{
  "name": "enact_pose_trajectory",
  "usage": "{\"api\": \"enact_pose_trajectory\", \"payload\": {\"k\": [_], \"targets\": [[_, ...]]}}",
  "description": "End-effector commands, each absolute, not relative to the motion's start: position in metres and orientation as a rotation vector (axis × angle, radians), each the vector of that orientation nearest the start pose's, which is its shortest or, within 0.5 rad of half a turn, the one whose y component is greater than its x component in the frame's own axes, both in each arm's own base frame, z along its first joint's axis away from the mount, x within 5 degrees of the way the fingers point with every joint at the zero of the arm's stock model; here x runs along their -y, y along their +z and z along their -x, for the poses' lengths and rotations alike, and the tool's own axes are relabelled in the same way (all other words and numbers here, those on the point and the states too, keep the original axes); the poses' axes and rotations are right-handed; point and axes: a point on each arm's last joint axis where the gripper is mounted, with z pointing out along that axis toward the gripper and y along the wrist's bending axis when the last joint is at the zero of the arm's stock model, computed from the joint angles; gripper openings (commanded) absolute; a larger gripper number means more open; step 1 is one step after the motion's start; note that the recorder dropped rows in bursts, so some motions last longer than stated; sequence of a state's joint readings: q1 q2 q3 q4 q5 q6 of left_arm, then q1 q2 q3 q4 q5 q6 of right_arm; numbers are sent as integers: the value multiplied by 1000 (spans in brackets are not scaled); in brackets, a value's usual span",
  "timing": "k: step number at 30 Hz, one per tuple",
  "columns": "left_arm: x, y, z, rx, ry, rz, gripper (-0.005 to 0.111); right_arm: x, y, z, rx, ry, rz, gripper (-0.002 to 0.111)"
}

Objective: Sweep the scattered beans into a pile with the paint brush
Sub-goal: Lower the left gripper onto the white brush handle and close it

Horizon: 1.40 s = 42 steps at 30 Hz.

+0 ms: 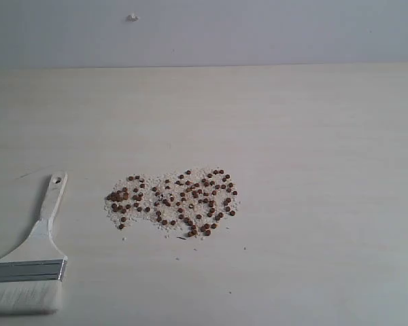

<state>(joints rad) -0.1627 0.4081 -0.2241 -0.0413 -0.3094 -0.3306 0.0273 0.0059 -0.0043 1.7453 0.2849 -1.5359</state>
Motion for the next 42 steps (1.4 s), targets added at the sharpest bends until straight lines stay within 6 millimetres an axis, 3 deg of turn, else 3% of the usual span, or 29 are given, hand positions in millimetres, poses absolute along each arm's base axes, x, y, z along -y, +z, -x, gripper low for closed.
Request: {"api": "enact_pose_trajectory", "payload": {"k": [1,5,9,11,14,17,24,30,33,38,40,42], "targets": [[21,309,-130,-1628,-254,5,0,-27,217,-51,-1446,398,99,0],[25,317,-162,-2083,-176,-9,0,-27,217,-51,-1446,398,99,0],[33,305,-195,-2543,-139,-59,0,-27,217,-51,-1446,398,99,0],[42,287,-207,-2750,-191,-122,0,-27,217,-51,-1446,398,99,0],[59,256,-217,-2897,-349,-273,3,-27,217,-51,-1446,398,99,0],[77,230,-225,-2933,-443,-334,2,-27,217,-51,-1446,398,99,0],[114,193,-237,-2922,-371,-370,0,-27,217,-51,-1446,398,99,0],[117,185,-240,-2880,-36,-376,0,-27,217,-51,-1446,398,99,0],[117,184,-237,-2894,-5,-490,0,-27,217,-51,-1446,398,99,0],[120,184,-236,-2903,-67,-421,1,-27,217,-51,-1446,398,99,0],[120,183,-236,-2909,-68,-397,8,-27,217,-51,-1446,398,99,0],[120,181,-235,-2944,-71,-373,24,-27,217,-51,-1446,398,99,0]]}}
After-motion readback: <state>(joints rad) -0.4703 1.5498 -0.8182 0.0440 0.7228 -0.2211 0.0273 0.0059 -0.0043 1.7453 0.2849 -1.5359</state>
